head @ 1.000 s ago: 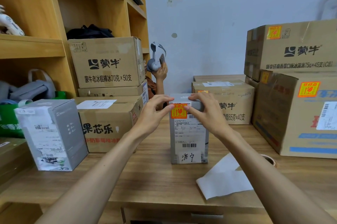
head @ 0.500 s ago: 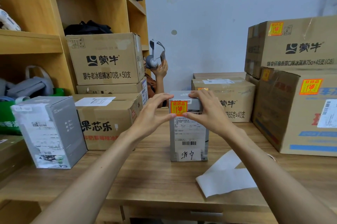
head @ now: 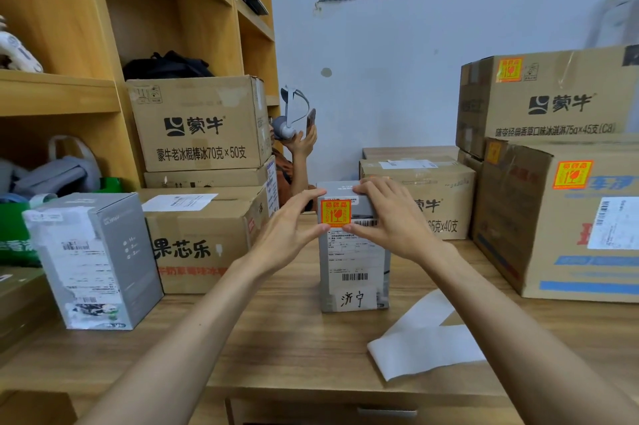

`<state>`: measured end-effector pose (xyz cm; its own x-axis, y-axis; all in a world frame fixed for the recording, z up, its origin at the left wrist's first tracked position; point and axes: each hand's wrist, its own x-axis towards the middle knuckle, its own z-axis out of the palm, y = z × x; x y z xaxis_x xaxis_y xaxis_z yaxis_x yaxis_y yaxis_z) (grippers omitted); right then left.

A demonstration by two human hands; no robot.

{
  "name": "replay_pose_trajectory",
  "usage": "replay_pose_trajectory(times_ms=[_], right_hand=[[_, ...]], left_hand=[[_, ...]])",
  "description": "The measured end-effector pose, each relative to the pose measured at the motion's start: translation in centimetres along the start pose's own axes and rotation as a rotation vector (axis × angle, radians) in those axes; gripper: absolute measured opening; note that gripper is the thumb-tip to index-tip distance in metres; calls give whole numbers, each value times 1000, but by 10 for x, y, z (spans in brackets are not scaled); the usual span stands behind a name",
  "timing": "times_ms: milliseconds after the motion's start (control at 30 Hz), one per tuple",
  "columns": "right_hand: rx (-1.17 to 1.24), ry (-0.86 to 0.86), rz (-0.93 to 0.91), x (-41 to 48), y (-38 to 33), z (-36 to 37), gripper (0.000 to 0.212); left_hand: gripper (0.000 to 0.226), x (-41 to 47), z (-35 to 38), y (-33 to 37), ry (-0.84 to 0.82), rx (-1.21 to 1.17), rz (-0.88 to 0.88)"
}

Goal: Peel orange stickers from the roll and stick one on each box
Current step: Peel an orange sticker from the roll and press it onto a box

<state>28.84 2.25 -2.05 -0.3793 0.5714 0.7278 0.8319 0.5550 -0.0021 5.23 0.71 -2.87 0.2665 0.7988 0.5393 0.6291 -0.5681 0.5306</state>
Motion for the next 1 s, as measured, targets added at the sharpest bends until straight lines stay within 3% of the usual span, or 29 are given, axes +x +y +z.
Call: replay_pose_trajectory(times_ms=[200,333,500,600,733,900,1000], right_hand=[[-121,-66,67,-1,1,-21,83],[-99,-112,125,1,-7,-34,94],[-49,-144,149,-7,-17,-32,98],[-5,-126,166,-8,-20,-27,94],[30,-130,159,-7,-15,-27,94],[202,-16,138,-16,-4,-29,58],[376,-51,180,-18,2,-29,43]], left_hand=[[38,-5,3,26,22,45,84],[42,-3,1,32,24,62,132],[68,2,-18,31,-33,-79,-41],[61,5,-23,20,-81,-99,-112],[55,0,-22,15,-40,-52,-67],[49,-10,-15,16,54,-88,32],[44,-12,-9,19,111,-44,102]])
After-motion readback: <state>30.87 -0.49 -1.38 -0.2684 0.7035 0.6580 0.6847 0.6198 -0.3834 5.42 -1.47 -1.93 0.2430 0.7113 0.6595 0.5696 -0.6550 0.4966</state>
